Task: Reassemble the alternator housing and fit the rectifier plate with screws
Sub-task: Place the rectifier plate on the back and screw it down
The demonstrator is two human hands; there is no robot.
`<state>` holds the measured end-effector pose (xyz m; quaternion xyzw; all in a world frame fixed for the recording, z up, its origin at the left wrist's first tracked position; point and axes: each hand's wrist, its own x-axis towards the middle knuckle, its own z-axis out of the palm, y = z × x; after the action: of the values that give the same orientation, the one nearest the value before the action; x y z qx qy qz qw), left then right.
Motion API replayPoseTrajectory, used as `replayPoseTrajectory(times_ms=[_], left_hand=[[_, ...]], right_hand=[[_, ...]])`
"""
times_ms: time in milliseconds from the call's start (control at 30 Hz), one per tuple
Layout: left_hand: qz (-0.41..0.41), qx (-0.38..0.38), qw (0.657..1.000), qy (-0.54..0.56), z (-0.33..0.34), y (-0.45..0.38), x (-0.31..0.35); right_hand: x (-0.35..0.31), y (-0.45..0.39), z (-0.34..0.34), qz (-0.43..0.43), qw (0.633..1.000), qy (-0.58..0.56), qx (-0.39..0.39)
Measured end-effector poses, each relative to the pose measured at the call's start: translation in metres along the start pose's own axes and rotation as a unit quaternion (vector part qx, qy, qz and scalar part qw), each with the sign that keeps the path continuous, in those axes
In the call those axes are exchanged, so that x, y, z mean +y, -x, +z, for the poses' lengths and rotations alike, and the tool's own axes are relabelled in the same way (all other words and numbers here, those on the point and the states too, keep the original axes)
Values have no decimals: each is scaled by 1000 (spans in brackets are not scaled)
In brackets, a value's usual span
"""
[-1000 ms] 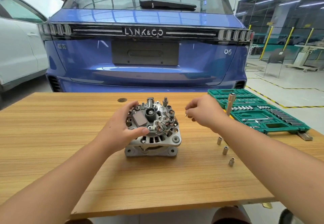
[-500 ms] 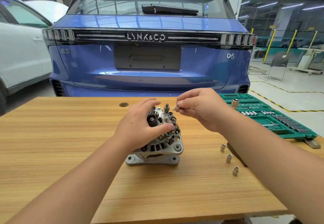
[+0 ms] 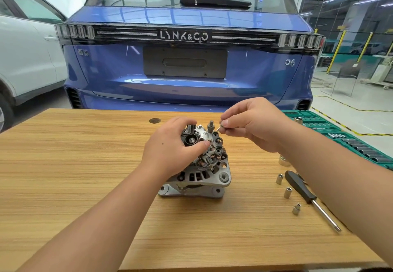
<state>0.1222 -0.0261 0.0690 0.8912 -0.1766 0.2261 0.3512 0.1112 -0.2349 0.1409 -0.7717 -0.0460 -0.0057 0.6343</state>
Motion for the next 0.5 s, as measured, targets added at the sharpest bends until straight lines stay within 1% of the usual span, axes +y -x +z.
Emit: replayPoseTrajectory(times_ms=[100,167,333,433,500], left_hand=[[-7,-4,1000,-3,0,0,0],[-9,-4,1000,-2,0,0,1],[-11,-6,1000,-6,2,1,1],[-9,-7,1000,-7,2,1,1],[-7,-8,1000,-10,1,1,1]], right_hand=[[4,-2,-1,19,999,-28,0],[8,-5,0,19,1000,-16,-3],[12,-11,3,6,998,66,-1],[13,-15,3,5,988,154,1],[17,-18,4,15,987,159,-1]])
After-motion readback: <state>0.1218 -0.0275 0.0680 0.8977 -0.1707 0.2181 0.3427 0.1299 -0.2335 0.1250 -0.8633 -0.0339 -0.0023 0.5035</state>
